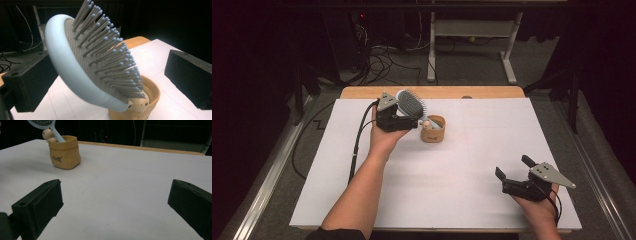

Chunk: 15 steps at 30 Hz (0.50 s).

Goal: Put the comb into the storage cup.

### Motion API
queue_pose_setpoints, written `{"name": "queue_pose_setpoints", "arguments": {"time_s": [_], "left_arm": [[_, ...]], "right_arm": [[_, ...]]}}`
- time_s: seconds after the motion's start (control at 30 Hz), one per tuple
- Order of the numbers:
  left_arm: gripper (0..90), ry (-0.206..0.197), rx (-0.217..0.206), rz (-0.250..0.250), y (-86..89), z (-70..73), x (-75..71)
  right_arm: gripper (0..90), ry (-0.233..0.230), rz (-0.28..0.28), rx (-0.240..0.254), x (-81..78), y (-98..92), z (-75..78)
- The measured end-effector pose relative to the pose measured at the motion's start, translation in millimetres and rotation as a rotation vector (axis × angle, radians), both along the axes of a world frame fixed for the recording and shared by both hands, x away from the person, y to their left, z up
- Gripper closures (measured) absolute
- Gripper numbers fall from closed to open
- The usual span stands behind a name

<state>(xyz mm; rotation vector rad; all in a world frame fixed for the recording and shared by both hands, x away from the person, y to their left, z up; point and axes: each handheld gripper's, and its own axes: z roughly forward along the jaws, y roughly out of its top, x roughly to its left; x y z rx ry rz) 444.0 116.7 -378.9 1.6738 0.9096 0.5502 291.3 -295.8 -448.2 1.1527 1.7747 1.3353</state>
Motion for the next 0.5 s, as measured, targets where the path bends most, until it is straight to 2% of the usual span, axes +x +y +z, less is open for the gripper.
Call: {"name": "queue_pose_setpoints", "arguments": {"time_s": [0.5], "left_arm": [[0.0,-0.015,0.005,-0.011,13.6,-8.4,-15.5]], "right_arm": [[0.4,-0.001,0.000,-0.001,-0.5,0.7,0.4]]}}
